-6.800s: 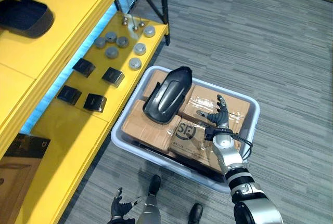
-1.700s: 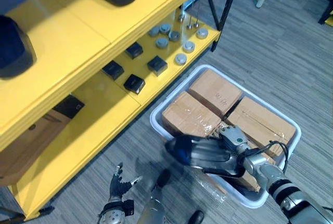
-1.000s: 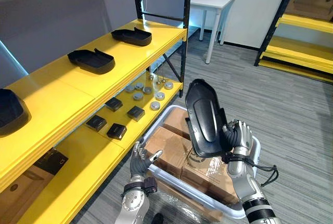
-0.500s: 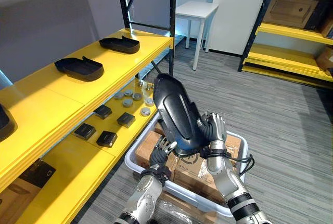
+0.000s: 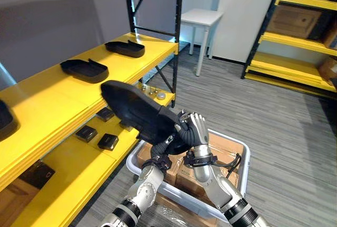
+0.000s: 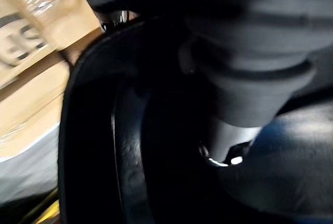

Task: Walk over and take plastic housings, then place them on the shelf

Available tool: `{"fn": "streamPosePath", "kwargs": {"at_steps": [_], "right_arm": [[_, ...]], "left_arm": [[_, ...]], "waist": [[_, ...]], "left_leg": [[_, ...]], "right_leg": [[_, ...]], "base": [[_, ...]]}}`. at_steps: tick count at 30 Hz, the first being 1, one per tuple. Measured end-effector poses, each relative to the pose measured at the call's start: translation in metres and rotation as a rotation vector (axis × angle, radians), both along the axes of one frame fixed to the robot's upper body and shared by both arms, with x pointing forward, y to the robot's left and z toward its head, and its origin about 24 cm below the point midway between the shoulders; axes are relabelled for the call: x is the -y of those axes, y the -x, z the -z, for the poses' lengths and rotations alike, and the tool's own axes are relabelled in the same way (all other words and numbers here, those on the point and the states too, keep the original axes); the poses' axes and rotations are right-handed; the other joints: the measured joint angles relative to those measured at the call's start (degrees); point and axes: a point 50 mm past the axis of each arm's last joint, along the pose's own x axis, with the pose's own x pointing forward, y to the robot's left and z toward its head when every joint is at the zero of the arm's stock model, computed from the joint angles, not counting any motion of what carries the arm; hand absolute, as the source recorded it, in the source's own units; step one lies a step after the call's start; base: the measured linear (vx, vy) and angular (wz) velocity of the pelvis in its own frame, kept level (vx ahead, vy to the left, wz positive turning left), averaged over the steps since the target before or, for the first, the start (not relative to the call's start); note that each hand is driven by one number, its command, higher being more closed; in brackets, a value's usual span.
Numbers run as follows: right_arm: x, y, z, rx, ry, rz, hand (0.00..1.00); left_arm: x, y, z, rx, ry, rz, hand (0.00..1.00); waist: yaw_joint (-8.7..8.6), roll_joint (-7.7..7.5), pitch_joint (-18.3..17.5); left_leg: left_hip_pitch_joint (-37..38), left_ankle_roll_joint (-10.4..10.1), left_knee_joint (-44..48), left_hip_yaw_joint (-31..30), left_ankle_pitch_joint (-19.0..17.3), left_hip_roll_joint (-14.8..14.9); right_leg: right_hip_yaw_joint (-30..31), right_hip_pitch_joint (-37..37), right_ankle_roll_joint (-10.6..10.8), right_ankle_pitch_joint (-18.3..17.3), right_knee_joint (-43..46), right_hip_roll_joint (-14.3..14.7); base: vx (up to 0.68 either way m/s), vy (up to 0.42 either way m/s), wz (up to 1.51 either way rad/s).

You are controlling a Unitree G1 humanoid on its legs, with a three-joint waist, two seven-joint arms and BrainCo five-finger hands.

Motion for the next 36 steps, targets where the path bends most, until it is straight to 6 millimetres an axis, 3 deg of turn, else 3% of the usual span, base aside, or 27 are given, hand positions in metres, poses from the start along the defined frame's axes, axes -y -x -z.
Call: {"fn": "streamPosePath", "kwargs": {"at_steps": [1, 2, 3, 5, 6, 7, 8, 9, 10, 11, 12, 13, 14, 16, 17, 18, 19, 21, 23, 25, 28, 29, 30, 33, 35, 36], "right_arm": [[0.002, 0.001, -0.001, 0.013, -0.006, -0.004, 1.00], [0.002, 0.001, -0.001, 0.017, -0.005, -0.009, 1.00], [0.002, 0.002, -0.001, 0.024, -0.007, -0.017, 1.00], [-0.001, 0.005, -0.005, 0.043, -0.026, -0.028, 1.00], [-0.003, 0.017, -0.011, 0.064, -0.131, -0.066, 1.00], [-0.003, 0.020, -0.007, 0.045, -0.165, -0.074, 1.00], [-0.008, 0.021, -0.009, 0.042, -0.206, -0.093, 1.00], [-0.011, 0.021, -0.010, 0.044, -0.224, -0.104, 1.00], [-0.017, 0.023, -0.015, 0.057, -0.256, -0.125, 1.00], [-0.018, 0.024, -0.019, 0.073, -0.274, -0.138, 1.00], [-0.015, 0.024, -0.021, 0.092, -0.295, -0.149, 1.00], [-0.011, 0.026, -0.017, 0.075, -0.334, -0.156, 1.00], [-0.009, 0.029, -0.012, 0.057, -0.345, -0.150, 0.00], [-0.004, 0.036, 0.004, 0.001, -0.368, -0.141, 0.00], [-0.002, 0.040, 0.013, -0.034, -0.369, -0.137, 0.00], [-0.002, 0.042, 0.016, -0.053, -0.369, -0.135, 0.00], [-0.002, 0.045, 0.023, -0.093, -0.369, -0.139, 0.00], [0.001, 0.051, 0.040, -0.192, -0.358, -0.147, 0.00], [0.001, 0.055, 0.047, -0.247, -0.376, -0.165, 0.00], [0.004, 0.058, 0.053, -0.292, -0.381, -0.171, 0.00], [0.008, 0.060, 0.057, -0.326, -0.391, -0.175, 0.00], [0.011, 0.060, 0.057, -0.327, -0.395, -0.165, 0.00], [0.027, 0.059, 0.061, -0.336, -0.435, -0.093, 0.00], [0.059, 0.054, 0.063, -0.315, -0.481, 0.041, 0.00], [0.076, 0.055, 0.057, -0.270, -0.515, 0.114, 0.00], [0.077, 0.055, 0.056, -0.262, -0.517, 0.118, 0.00]], "left_arm": [[0.002, -0.002, -0.004, 0.001, 0.019, -0.036, 1.00], [0.002, -0.003, -0.005, 0.002, 0.029, -0.055, 1.00], [0.001, -0.003, -0.008, 0.009, 0.030, -0.083, 1.00], [-0.004, -0.005, -0.017, 0.038, 0.025, -0.127, 1.00], [-0.017, 0.002, -0.040, 0.168, -0.094, -0.232, 1.00], [-0.019, 0.007, -0.040, 0.186, -0.152, -0.257, 1.00], [-0.027, 0.011, -0.046, 0.226, -0.210, -0.295, 1.00], [-0.030, 0.012, -0.051, 0.256, -0.234, -0.311, 1.00], [-0.038, 0.012, -0.062, 0.304, -0.252, -0.346, 1.00], [-0.042, 0.013, -0.070, 0.347, -0.281, -0.369, 1.00], [-0.048, 0.017, -0.077, 0.398, -0.377, -0.409, 1.00], [-0.049, 0.022, -0.077, 0.436, -0.543, -0.443, 1.00], [-0.050, 0.026, -0.077, 0.453, -0.608, -0.457, 1.00], [-0.061, 0.041, -0.079, 0.515, -0.790, -0.509, 1.00], [-0.064, 0.048, -0.075, 0.522, -0.860, -0.516, 1.00], [-0.066, 0.053, -0.072, 0.519, -0.884, -0.517, 1.00], [-0.070, 0.063, -0.066, 0.500, -0.924, -0.529, 1.00], [-0.075, 0.080, -0.053, 0.431, -0.953, -0.549, 1.00], [-0.080, 0.088, -0.048, 0.393, -0.968, -0.566, 1.00], [-0.085, 0.093, -0.042, 0.357, -0.985, -0.581, 1.00], [-0.094, 0.095, -0.039, 0.313, -0.976, -0.622, 1.00], [-0.097, 0.096, -0.039, 0.303, -0.976, -0.637, 1.00], [-0.108, 0.097, -0.037, 0.274, -0.988, -0.682, 1.00], [-0.124, 0.102, -0.033, 0.224, -1.017, -0.737, 1.00], [-0.130, 0.104, -0.031, 0.207, -1.013, -0.745, 1.00], [-0.131, 0.104, -0.031, 0.204, -1.010, -0.743, 1.00]], "waist": [[-0.06, -0.07, 0.1], [0.08, -0.08, 0.1], [0.21, -0.10, 0.1], [0.52, -0.48, 0.2], [1.42, -1.47, 0.5], [0.35, -1.85, 0.6], [-0.25, -2.19, 0.4], [-0.09, -2.15, 0.4], [0.47, -2.12, 0.5], [0.74, -2.23, 1.2], [-0.02, -2.28, 2.8], [-1.63, -1.90, 3.7], [-2.26, -1.85, 3.7], [-2.75, -2.09, 3.5], [-2.70, -2.69, 3.1], [-2.56, -3.13, 3.0], [-2.05, -3.78, 2.9], [-1.62, -1.41, 2.3], [-0.44, -1.47, 2.3], [-0.77, -1.37, 2.5], [-1.08, -1.21, 3.0], [-1.41, -1.24, 3.1], [-1.58, -1.42, 3.2], [-3.29, -1.38, 3.2], [-4.35, 0.64, 2.8], [-4.25, 1.50, 2.6]], "left_leg": [[-3.1, 1.5, 4.3, 10.9, -1.3, 2.5], [-4.1, 2.4, 5.9, 16.6, -1.9, 4.2], [-4.8, 3.7, 8.2, 26.8, -2.1, 7.1], [-4.9, 5.7, 10.0, 34.0, -1.8, 7.7], [-1.3, 8.1, 12.4, 29.5, -8.0, -1.4], [1.9, 9.2, 12.0, 26.4, -8.9, -3.5], [3.6, 9.5, 12.0, 24.4, -9.6, -4.6], [4.4, 9.7, 11.9, 23.4, -9.8, -4.7], [5.3, 10.1, 11.3, 21.0, -10.1, -4.9], [6.2, 10.5, 11.1, 18.6, -10.9, -6.0], [8.5, 11.2, 10.4, 14.5, -11.5, -7.1], [10.8, 11.3, 9.4, 9.8, -11.6, -8.2], [11.8, 11.3, 8.9, 8.0, -11.6, -8.5], [12.6, 10.1, 9.0, 2.9, -12.0, -9.3], [12.8, 9.5, 9.1, 0.0, -12.2, -10.2], [13.1, 9.3, 9.1, -1.1, -12.3, -11.1], [13.7, 8.6, 9.5, -2.7, -13.1, -12.9], [13.4, 6.5, 10.4, -3.2, -14.5, -10.6], [13.4, 6.1, 10.5, -3.6, -15.4, -9.3], [13.0, 4.7, 11.1, -1.1, -17.3, -8.3], [8.2, 3.4, 15.8, 17.5, -18.9, -0.1], [7.3, 3.4, 17.1, 19.2, -18.9, 1.0], [5.1, 3.4, 19.6, 22.3, -18.9, 3.7], [2.9, 2.9, 19.9, 24.3, -18.7, 8.2], [2.4, 0.7, 17.2, 23.2, -17.6, 15.5], [3.0, -0.3, 15.8, 21.9, -17.0, 16.9]], "right_leg": [[-2.5, 0.0, 0.2, -0.2, 0.1, -0.3], [-3.1, 0.0, 0.5, -0.5, 0.4, -0.6], [-4.7, 0.2, 1.5, -1.4, 1.5, -1.5], [-6.2, 0.5, 3.2, -2.5, 3.0, -3.9], [-10.4, 0.7, 3.7, -3.7, 23.9, -16.7], [-8.8, -1.0, -2.1, -0.6, 36.9, -21.6], [-5.8, -3.5, -3.6, 0.2, 46.0, -23.9], [-4.4, -5.3, -3.6, 0.2, 49.4, -24.2], [-2.3, -8.7, -3.7, 0.1, 53.5, -23.5], [1.8, -11.1, -5.2, -0.9, 55.2, -21.0], [9.4, -13.3, -4.4, -3.5, 55.9, -15.3], [13.3, -14.4, -2.0, -6.1, 54.3, -10.0], [14.2, -15.1, -1.9, -7.1, 52.1, -7.8], [19.4, -17.6, -0.2, -8.2, 37.4, -1.2], [22.7, -17.7, 0.0, -7.1, 27.0, 0.4], [23.3, -17.3, -0.7, -3.9, 22.1, 0.3], [23.4, -16.6, -3.1, 2.0, 17.5, -1.0], [20.6, -11.7, -3.5, 4.4, 9.6, 0.9], [19.3, -8.4, -3.9, 6.2, 4.0, 2.2], [16.7, -6.4, -3.9, 6.5, 1.8, 2.0], [12.9, -5.7, -3.7, 6.3, 1.0, 0.6], [11.9, -5.8, -3.5, 6.1, 1.0, -0.2], [10.3, -6.1, -2.6, 5.9, 1.6, -3.1], [7.7, -6.2, 0.3, 5.0, 2.8, -8.7], [5.7, -5.0, 4.0, 4.7, 3.5, -11.2], [5.7, -4.4, 5.3, 4.9, 3.5, -11.5]], "base": [[-0.01, 0.067, 1.07], [0.04, 0.080, 0.95], [0.06, 0.078, 0.64], [0.32, 0.378, 1.08], [0.60, 0.693, 2.03], [0.66, 0.680, 2.33], [0.29, 0.191, 1.40], [0.30, 0.125, 1.04], [0.28, 0.096, 0.82], [0.30, 0.056, 1.23], [0.25, -0.028, 1.81], [0.18, -0.092, 1.95], [0.14, -0.102, 1.77], [0.18, -0.143, 1.53], [0.24, -0.178, 1.38], [0.23, -0.160, 1.14], [0.22, -0.151, 0.71], [0.24, -0.151, 0.51], [0.20, -0.103, 0.31], [0.15, -0.075, 0.62], [0.05, 0.025, 0.71], [0.03, 0.138, 0.74], [0.01, 0.128, 0.71], [0.00, 0.270, 0.83], [0.06, 0.553, 0.63], [0.12, 0.669, 0.26]]}}
